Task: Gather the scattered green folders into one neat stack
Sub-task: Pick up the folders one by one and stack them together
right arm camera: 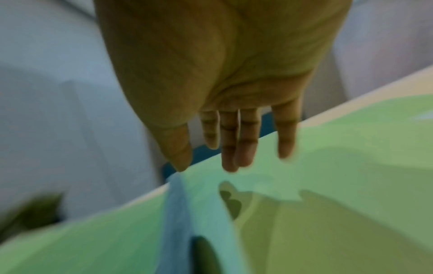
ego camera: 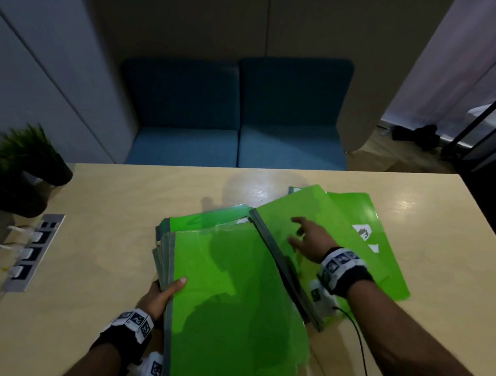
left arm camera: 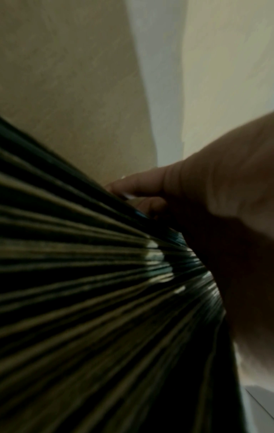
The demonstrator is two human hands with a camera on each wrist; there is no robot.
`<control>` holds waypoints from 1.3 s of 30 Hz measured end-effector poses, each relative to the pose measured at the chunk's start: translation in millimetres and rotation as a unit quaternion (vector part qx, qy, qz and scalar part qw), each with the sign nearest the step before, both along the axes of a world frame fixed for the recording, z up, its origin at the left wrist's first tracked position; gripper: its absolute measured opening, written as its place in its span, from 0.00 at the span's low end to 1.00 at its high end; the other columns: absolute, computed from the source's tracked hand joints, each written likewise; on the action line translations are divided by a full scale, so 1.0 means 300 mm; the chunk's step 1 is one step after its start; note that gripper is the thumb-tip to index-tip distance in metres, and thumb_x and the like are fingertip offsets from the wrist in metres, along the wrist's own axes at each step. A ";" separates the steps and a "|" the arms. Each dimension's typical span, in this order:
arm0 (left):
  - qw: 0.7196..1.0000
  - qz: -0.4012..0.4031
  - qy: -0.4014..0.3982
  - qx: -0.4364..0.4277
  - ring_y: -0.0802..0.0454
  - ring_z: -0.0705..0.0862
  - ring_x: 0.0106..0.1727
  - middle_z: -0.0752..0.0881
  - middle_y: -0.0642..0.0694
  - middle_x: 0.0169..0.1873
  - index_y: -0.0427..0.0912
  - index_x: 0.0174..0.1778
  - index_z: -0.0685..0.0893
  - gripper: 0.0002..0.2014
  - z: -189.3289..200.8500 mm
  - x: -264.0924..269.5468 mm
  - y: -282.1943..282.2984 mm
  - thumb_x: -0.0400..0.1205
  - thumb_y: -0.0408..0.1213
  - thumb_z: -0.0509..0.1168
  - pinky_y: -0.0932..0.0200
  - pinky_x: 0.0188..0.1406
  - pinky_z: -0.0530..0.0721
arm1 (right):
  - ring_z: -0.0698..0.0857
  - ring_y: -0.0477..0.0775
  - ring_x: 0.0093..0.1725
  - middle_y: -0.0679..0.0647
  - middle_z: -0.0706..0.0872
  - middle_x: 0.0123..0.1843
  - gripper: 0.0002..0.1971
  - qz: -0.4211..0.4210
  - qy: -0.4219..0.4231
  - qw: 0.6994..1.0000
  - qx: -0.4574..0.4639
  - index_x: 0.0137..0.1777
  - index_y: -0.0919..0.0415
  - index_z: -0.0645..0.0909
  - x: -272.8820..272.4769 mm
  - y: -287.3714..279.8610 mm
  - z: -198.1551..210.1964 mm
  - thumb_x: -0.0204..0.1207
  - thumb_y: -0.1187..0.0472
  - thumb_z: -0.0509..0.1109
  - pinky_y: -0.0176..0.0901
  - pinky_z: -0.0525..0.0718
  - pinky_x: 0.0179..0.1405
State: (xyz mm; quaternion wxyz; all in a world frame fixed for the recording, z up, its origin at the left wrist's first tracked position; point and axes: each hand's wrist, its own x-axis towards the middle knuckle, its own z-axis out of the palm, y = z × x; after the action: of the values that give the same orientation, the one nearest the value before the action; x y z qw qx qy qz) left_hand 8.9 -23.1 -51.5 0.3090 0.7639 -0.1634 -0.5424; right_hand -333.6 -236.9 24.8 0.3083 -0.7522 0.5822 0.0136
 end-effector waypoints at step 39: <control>0.999 -0.024 -0.016 -0.015 0.37 0.83 0.63 0.79 0.37 0.70 0.45 0.80 0.63 0.72 0.001 0.004 0.008 0.42 0.82 0.68 0.36 0.67 0.79 | 0.78 0.62 0.72 0.59 0.76 0.76 0.33 -0.131 -0.083 0.972 0.176 0.82 0.57 0.61 0.023 0.215 -0.072 0.79 0.62 0.70 0.55 0.77 0.73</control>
State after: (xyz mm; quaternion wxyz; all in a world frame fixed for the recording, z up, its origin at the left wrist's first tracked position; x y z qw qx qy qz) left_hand 10.2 -20.7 -51.1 0.3048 0.7635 -0.1954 -0.5347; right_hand -326.7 -172.4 3.2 0.4822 -0.6022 0.6362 0.0125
